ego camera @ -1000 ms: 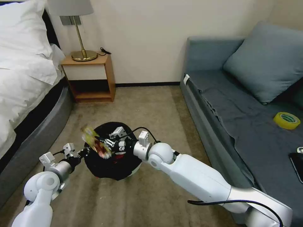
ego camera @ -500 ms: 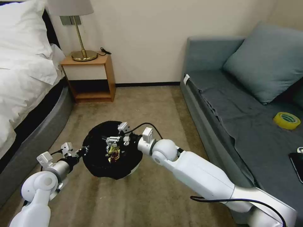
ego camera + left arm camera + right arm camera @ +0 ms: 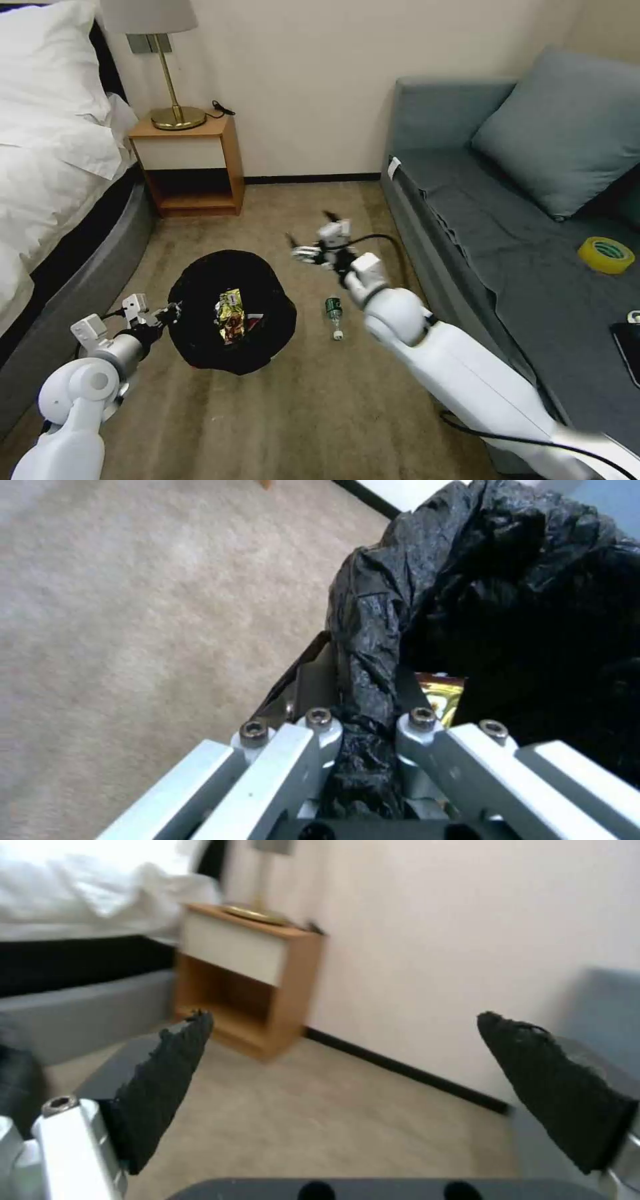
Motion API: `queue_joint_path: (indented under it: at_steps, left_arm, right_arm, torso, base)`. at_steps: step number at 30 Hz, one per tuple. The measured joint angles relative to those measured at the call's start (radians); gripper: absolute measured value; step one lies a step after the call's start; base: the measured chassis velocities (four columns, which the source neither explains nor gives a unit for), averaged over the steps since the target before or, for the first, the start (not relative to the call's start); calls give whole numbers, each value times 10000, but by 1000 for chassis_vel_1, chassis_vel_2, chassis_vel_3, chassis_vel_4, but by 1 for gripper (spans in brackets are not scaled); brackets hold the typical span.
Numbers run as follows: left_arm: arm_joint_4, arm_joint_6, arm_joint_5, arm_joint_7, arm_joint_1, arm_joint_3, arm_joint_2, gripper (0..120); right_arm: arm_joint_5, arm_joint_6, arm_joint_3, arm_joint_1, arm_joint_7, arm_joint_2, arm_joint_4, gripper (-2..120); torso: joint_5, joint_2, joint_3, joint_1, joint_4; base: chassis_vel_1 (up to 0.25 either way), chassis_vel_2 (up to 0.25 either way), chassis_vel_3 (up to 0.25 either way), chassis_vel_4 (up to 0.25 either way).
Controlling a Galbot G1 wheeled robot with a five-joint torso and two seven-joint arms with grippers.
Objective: Pick up the trash bin, then pick up the garbage on the floor and place it into the trash bin.
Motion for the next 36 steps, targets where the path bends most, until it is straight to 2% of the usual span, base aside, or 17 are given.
queue_joint_path:
  at_steps: [2,4,5,12,15,18,22,27,36]
  left_arm:
    - [-153,-38,150,4,140,-107,-102,4]
    - [-167,-38,160,4,152,-116,-116,4]
    - [-236,-47,269,5,215,-149,-203,4]
    - [-561,-58,604,-45,493,-198,-583,4]
    - [-651,-63,622,-49,580,-206,-682,4]
    - [-885,-64,620,-70,779,-207,-976,4]
    - [-966,-64,620,-118,795,-143,-1159,4]
    - [-988,-64,605,-155,658,-132,-1192,4]
    - [-951,-64,566,-159,604,-159,-1164,4]
  right_arm:
    - [-265,-96,1023,-1255,187,-277,580,100]
    - [-301,-96,1163,-1417,203,-299,663,100]
    - [-460,-95,1830,-2117,223,-327,996,100]
    - [-1026,-76,3589,-3932,101,-325,2134,100]
    - [-1179,-76,3993,-4396,5,-278,2344,100]
    - [-1591,-36,4844,-5538,-221,87,2754,100]
    - [-1911,-1,5170,-6200,-248,650,2996,100]
    - [-2266,115,5493,-6717,-370,1260,3127,100]
    - [-2360,182,5852,-7068,-745,1400,3205,100]
  torso:
    - [1,0,0,0,0]
    - [1,0,0,0,-1]
    - [2,0,0,0,-3]
    - [-1,0,-1,0,1]
    - [0,0,0,0,0]
    - [-1,0,-1,0,-1]
    - [-3,0,-1,0,0]
    - [-1,0,0,0,0]
    - [-2,0,0,0,1]
  base:
    - [0,0,0,0]
    - [0,0,0,0]
    - [0,0,0,0]
    - [0,0,0,0]
    - [0,0,0,0]
    - [0,0,0,0]
    - [0,0,0,0]
    - [0,0,0,0]
    - [0,0,0,0]
